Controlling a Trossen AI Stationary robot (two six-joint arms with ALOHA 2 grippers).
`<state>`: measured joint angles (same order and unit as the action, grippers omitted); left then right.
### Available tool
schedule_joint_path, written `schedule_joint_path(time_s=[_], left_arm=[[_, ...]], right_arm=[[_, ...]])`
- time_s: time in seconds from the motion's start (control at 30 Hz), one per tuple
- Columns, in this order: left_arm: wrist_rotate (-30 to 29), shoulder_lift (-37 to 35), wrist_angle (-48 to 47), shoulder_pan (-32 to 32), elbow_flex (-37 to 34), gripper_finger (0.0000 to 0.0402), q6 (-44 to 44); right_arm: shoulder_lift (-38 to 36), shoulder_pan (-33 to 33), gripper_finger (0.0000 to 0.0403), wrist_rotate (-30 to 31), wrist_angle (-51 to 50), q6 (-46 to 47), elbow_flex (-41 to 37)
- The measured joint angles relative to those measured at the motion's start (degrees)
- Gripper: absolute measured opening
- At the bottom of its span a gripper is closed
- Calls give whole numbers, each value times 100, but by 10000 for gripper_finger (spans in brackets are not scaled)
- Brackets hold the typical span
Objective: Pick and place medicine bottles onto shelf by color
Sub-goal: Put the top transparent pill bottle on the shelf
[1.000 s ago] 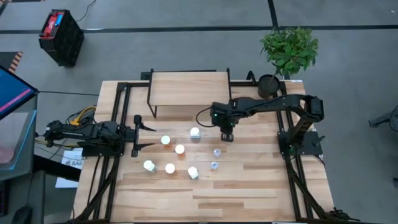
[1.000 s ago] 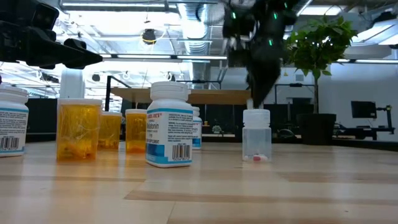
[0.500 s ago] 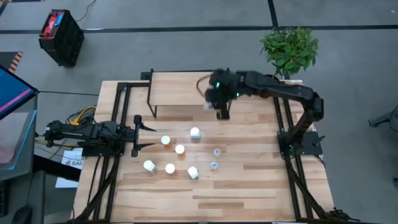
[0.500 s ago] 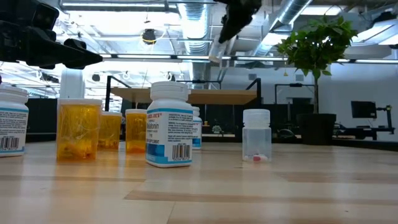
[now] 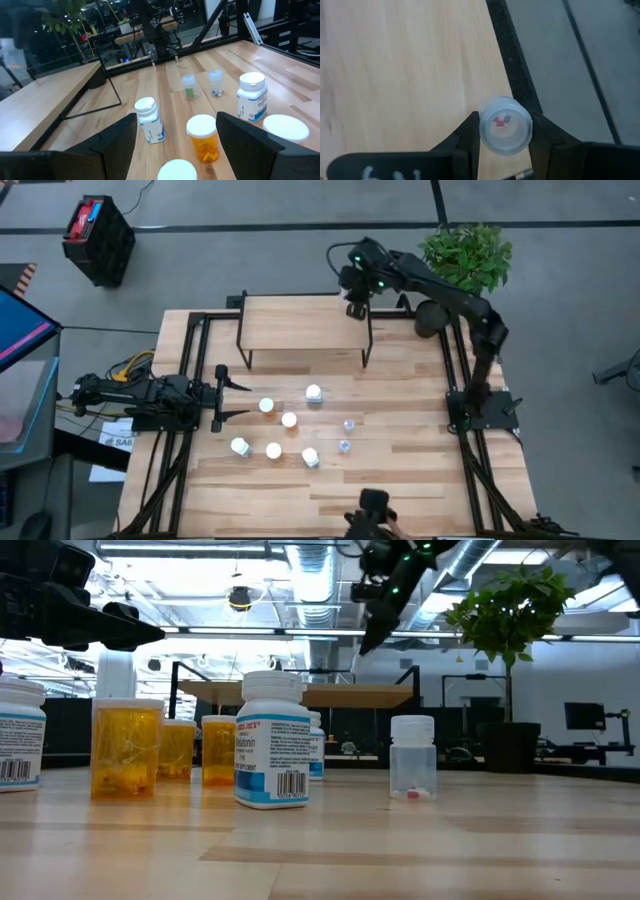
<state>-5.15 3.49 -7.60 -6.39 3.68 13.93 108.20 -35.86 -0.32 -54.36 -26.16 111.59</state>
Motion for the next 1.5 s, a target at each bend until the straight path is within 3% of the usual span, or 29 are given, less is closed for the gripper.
schedule_joint_path(time_s=[0.2, 0.33, 0.7, 0.83, 1.27, 1.5], left_arm=[[0, -2, 4, 0, 0, 261, 0], [0, -2, 4, 0, 0, 261, 1], [0, -2, 8, 0, 0, 261, -5], [0, 0, 9, 0, 0, 261, -4], [2, -2, 11, 0, 0, 261, -15], [2, -2, 11, 0, 0, 261, -20]], right_arm=[[908, -28, 120, -41, -1543, -89, 1493], [1202, -100, 123, -196, -2131, -9, 2022], [1303, -279, 124, -469, -2178, 87, 2010], [1382, -297, 124, -835, -2340, 78, 2013], [1495, -326, 125, -719, -2020, 79, 2002], [1495, -314, 168, -719, -2026, 68, 2002]])
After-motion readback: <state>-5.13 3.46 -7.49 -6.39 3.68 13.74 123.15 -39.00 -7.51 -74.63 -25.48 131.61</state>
